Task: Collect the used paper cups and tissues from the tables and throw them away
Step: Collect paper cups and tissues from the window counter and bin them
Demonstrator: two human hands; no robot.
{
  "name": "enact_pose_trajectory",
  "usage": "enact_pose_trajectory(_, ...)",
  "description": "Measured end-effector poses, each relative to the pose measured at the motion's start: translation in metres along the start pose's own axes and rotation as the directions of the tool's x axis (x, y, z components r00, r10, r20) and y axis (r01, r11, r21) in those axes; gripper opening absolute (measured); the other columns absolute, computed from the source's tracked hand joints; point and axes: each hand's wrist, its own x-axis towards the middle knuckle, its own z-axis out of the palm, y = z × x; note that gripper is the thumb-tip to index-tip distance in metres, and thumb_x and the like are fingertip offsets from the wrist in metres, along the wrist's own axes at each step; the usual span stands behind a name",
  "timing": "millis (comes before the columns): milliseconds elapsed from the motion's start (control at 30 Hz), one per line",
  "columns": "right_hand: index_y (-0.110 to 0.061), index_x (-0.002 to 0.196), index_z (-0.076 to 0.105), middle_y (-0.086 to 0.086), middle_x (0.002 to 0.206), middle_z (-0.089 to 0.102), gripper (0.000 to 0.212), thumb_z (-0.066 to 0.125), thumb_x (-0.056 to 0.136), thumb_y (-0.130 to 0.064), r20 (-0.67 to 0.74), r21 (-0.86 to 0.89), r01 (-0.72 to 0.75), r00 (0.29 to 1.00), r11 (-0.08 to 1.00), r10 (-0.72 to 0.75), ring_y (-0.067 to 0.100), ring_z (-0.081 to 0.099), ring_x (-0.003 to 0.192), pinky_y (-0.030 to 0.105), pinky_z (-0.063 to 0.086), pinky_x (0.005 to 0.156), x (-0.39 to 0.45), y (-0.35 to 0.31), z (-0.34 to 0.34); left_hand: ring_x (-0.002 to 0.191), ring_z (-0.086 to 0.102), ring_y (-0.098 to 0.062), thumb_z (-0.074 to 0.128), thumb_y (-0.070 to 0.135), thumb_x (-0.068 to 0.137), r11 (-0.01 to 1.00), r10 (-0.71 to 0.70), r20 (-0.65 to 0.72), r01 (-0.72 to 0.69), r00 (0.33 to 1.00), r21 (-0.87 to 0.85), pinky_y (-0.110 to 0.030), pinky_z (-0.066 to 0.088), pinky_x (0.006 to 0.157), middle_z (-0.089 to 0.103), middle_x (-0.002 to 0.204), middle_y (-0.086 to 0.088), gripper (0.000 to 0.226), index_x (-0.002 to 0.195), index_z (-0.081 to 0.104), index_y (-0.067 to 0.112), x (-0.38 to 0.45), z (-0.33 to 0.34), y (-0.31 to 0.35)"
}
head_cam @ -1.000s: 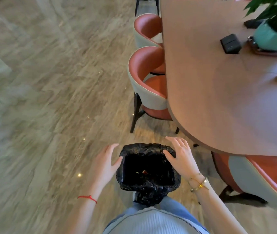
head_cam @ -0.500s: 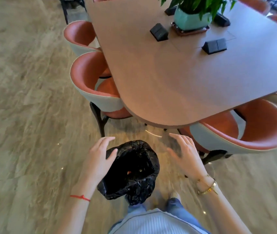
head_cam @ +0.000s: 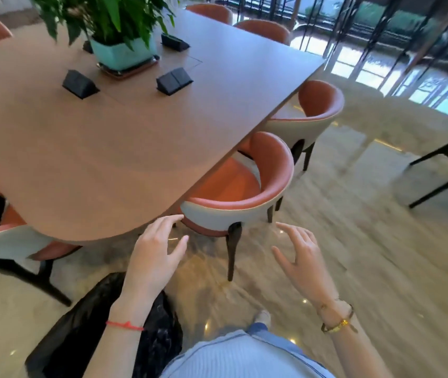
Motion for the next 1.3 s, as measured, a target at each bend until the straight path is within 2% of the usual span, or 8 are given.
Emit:
enact_pose_trajectory(133, -0.017, 0.125, 0.057, -0.001, 0.117, 0.061, 0.046, 0.071, 0.082, -0.020, -0.082, -0.023, -0.094, 0.992, 0.995, 0.092, 0.017, 0.048, 0.116, 0.023, 0.034, 0.100, 0.006, 0.070, -0.059, 0.123, 0.050, -0.011, 0.063, 0.030, 0.090, 0.995, 0.093, 0.069, -0.091, 0.993, -0.033, -0.033, 0.043, 0.105, 0.055, 0.131, 0.007, 0.044, 0.133, 0.052, 0.024, 0.041, 0.063, 0.078)
enact_pose_trajectory(333, -0.014, 0.125, 0.056, 0.000, 0.118, 0.061, 0.047, 0.072, 0.081, -0.018, -0.197, -0.013, -0.238, 0.953, 0.971, 0.231, 0.017, 0.049, 0.116, 0.019, 0.031, 0.100, 0.013, 0.145, -0.131, 0.114, 0.055, -0.009, 0.067, 0.024, 0.087, 0.964, 0.266, 0.179, -0.255, 0.947, -0.079, -0.028, 0.046, 0.098, 0.058, 0.122, 0.009, 0.043, 0.129, 0.055, 0.022, 0.102, 0.126, 0.175)
enact_pose_trajectory(567, -0.012, 0.125, 0.057, 0.003, 0.118, 0.062, 0.044, 0.070, 0.083, -0.019, -0.284, 0.041, -0.407, 0.871, 0.912, 0.402, 0.020, 0.049, 0.118, 0.024, 0.034, 0.103, 0.030, 0.218, -0.173, 0.107, 0.058, -0.014, 0.067, 0.024, 0.086, 0.917, 0.398, 0.281, -0.385, 0.873, -0.103, -0.030, 0.047, 0.092, 0.062, 0.117, 0.005, 0.040, 0.125, 0.057, 0.020, 0.175, 0.197, 0.250)
enact_pose_trajectory(633, -0.013, 0.124, 0.058, 0.002, 0.117, 0.062, 0.044, 0.071, 0.082, -0.018, -0.315, 0.053, -0.438, 0.846, 0.897, 0.431, 0.018, 0.050, 0.117, 0.023, 0.034, 0.103, 0.043, 0.243, -0.182, 0.109, 0.058, -0.012, 0.069, 0.024, 0.086, 0.903, 0.428, 0.314, -0.411, 0.848, -0.121, -0.026, 0.045, 0.094, 0.062, 0.118, 0.006, 0.042, 0.125, 0.057, 0.022, 0.201, 0.223, 0.270)
enact_pose_trajectory(700, -0.015, 0.123, 0.058, 0.000, 0.117, 0.061, 0.044, 0.071, 0.082, -0.017, -0.342, 0.069, -0.467, 0.819, 0.882, 0.460, 0.017, 0.050, 0.117, 0.021, 0.033, 0.102, 0.063, 0.270, -0.192, 0.113, 0.057, -0.012, 0.070, 0.023, 0.085, 0.884, 0.465, 0.337, -0.446, 0.819, -0.138, -0.025, 0.043, 0.097, 0.062, 0.120, 0.005, 0.044, 0.127, 0.056, 0.022, 0.232, 0.252, 0.292)
enact_pose_trajectory(800, -0.014, 0.123, 0.058, 0.000, 0.118, 0.061, 0.043, 0.070, 0.082, -0.018, -0.360, 0.071, -0.498, 0.796, 0.864, 0.487, 0.017, 0.049, 0.117, 0.023, 0.033, 0.103, 0.106, 0.310, -0.215, 0.118, 0.055, -0.013, 0.069, 0.022, 0.086, 0.868, 0.496, 0.350, -0.467, 0.795, -0.170, -0.030, 0.043, 0.102, 0.060, 0.125, 0.004, 0.045, 0.129, 0.056, 0.019, 0.286, 0.290, 0.330)
enact_pose_trajectory(1000, -0.016, 0.127, 0.055, -0.002, 0.123, 0.058, 0.044, 0.067, 0.086, -0.022, -0.431, 0.071, -0.531, 0.747, 0.844, 0.506, 0.014, 0.045, 0.122, 0.024, 0.031, 0.107, 0.212, 0.392, -0.283, 0.117, 0.057, -0.014, 0.068, 0.022, 0.087, 0.821, 0.570, 0.366, -0.525, 0.736, -0.223, -0.036, 0.046, 0.101, 0.060, 0.124, 0.003, 0.044, 0.129, 0.056, 0.019, 0.406, 0.355, 0.422)
enact_pose_trajectory(1300, -0.019, 0.129, 0.053, -0.006, 0.125, 0.056, 0.045, 0.066, 0.086, -0.025, -0.462, 0.116, -0.603, 0.671, 0.789, 0.580, 0.010, 0.042, 0.124, 0.020, 0.029, 0.107, 0.336, 0.510, -0.356, 0.120, 0.055, -0.015, 0.069, 0.020, 0.086, 0.773, 0.631, 0.404, -0.584, 0.662, -0.248, -0.034, 0.045, 0.102, 0.060, 0.126, 0.002, 0.046, 0.131, 0.055, 0.017, 0.558, 0.456, 0.545)
